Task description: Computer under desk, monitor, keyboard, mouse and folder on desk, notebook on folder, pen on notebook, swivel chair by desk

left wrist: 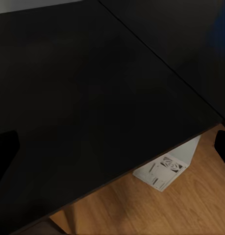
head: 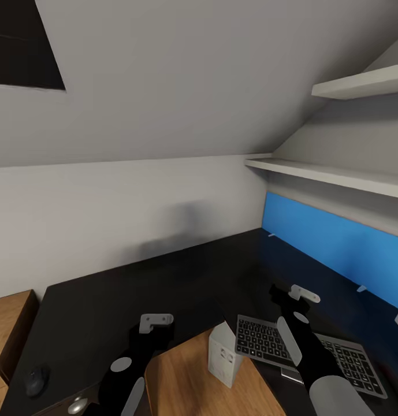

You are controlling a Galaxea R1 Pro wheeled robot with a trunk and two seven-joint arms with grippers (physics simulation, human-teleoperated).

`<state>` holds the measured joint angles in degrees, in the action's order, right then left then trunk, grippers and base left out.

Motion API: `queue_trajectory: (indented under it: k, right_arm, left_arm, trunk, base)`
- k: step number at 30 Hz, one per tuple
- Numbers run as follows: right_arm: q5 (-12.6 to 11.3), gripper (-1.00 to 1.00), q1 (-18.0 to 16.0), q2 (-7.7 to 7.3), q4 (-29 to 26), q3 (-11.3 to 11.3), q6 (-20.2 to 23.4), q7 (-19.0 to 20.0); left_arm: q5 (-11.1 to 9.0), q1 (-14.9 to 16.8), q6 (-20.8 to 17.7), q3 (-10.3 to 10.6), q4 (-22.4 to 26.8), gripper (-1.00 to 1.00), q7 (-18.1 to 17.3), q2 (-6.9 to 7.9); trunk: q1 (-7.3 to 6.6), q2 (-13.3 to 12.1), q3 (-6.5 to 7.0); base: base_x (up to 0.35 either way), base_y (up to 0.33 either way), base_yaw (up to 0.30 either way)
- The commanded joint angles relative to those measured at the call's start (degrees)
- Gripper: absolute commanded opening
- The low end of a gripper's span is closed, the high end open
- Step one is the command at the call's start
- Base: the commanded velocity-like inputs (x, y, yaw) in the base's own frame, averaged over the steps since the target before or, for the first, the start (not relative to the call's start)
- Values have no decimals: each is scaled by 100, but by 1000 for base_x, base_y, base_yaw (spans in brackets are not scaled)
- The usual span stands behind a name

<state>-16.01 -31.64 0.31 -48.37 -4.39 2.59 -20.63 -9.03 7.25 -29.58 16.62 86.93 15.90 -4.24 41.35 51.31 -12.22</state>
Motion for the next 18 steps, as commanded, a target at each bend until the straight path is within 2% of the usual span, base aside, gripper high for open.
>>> queue_trajectory:
  k: [1,5,8,12,13,15,18]
  right_arm:
    - [-22,100,-4,-27,7,-3,16,32]
    - [-14,100,-2,-71,27,-1,2,59]
    - [-24,100,-2,-213,81,-1,5,99]
    - [-43,100,-7,-558,303,-26,24,404]
    - [-47,100,-14,-741,517,-77,28,604]
    - [-47,100,-31,-908,815,-138,29,782]
    - [-49,100,-121,-1081,1339,-182,18,982]
  left_arm:
    - [-55,4,-21,8,8,100,53,2]
    - [-55,4,-21,8,8,100,53,2]
    - [-55,4,-21,8,8,100,53,2]
    - [-55,4,-21,8,14,100,53,2]
    - [-55,4,-21,8,16,100,53,2]
    - [-55,4,-20,8,16,100,53,2]
    - [-55,4,-21,9,17,100,53,2]
  trunk:
    - [1,7,-9]
    - [1,7,-9]
    - [1,7,-9]
    - [1,7,-9]
    - [1,7,-9]
    - [1,7,-9]
    - [1,7,-9]
  base:
    - [2,0,-49]
    - [1,0,-23]
    - [0,0,-7]
    - [0,0,-2]
    - [0,0,0]
    - [0,0,0]
    - [0,0,0]
